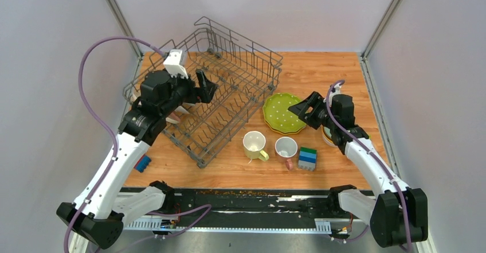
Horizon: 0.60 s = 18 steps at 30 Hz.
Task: Load the mixed dishes into the dish rack
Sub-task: Pick up the plate at the center of the board.
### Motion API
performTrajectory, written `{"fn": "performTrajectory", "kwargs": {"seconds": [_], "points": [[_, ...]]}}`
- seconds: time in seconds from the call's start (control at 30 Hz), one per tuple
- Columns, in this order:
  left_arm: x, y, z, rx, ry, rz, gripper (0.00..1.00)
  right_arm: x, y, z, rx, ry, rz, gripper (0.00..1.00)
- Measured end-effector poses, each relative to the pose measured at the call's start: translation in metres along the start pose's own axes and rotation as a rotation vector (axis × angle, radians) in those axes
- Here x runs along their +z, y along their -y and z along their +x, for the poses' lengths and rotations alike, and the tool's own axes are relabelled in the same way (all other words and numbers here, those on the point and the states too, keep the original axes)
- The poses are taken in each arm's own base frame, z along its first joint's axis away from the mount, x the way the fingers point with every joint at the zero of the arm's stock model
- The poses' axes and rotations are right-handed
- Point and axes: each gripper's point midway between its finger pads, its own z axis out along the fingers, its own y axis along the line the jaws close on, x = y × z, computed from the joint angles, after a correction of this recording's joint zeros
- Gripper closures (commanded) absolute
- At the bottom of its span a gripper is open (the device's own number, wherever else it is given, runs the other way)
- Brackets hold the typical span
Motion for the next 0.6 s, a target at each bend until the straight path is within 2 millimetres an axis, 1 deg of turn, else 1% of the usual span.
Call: {"fn": "performTrajectory", "kwargs": {"seconds": [0.2,0.3,0.5,0.6], "points": [[0.004,0.038,0.012,0.006,-0.048,0.231,0.0,0.003,0.032,-0.006,0.01,0.049,0.144,0.34],[0.008,0.052,0.018,0.007,-0.078,0.318,0.0,0.006,0.05,-0.006,0.02,0.057,0.214,0.38],[0.017,0.064,0.041,-0.01,-0.155,0.414,0.0,0.016,0.083,-0.001,0.052,0.044,0.338,0.44],[0.017,0.068,0.047,-0.021,-0.177,0.443,0.0,0.02,0.1,0.005,0.065,0.028,0.402,0.47]]}}
